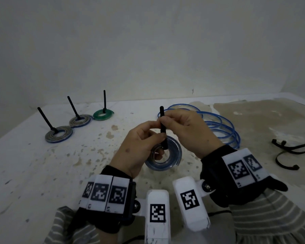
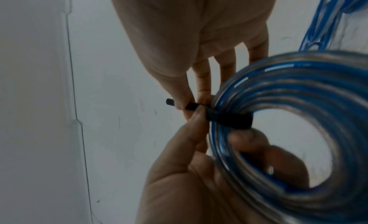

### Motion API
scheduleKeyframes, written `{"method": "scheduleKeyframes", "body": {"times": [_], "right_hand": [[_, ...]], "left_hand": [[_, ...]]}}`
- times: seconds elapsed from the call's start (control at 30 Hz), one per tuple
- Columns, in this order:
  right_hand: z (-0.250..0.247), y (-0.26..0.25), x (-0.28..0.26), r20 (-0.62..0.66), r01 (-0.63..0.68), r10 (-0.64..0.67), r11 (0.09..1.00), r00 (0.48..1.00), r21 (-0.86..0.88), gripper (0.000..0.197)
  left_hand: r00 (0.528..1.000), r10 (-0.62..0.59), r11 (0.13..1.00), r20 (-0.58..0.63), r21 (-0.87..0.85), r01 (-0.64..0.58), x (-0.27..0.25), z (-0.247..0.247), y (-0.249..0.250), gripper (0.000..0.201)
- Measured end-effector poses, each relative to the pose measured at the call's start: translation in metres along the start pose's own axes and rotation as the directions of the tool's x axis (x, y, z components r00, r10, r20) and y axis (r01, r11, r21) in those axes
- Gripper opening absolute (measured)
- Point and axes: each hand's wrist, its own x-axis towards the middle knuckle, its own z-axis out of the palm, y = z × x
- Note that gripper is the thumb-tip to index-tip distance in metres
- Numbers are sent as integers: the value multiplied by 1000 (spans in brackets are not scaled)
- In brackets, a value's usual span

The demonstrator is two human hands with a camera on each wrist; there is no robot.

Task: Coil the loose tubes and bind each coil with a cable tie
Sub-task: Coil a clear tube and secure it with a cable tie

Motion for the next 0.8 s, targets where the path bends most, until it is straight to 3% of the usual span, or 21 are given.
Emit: {"method": "scheduleKeyframes", "body": {"times": [0.2, 0.4, 0.57, 0.8], "right_hand": [[3, -7, 7, 22, -125, 123, 978, 992, 168, 23], [5, -10, 21, -33, -289, 313, 907, 949, 306, 26], [9, -19, 30, -6, -424, 457, 829, 889, 364, 25], [15, -35, 36, 44, -421, 426, 865, 904, 274, 23]], "left_hand": [[997, -70, 996, -40, -53, 68, 6, 3, -3, 17], [979, -201, 977, 16, -68, 201, 6, 5, -4, 17], [985, -167, 985, -50, -59, 164, 9, 6, -4, 13], [990, -91, 993, -105, -81, 82, 7, 5, 4, 4]]}}
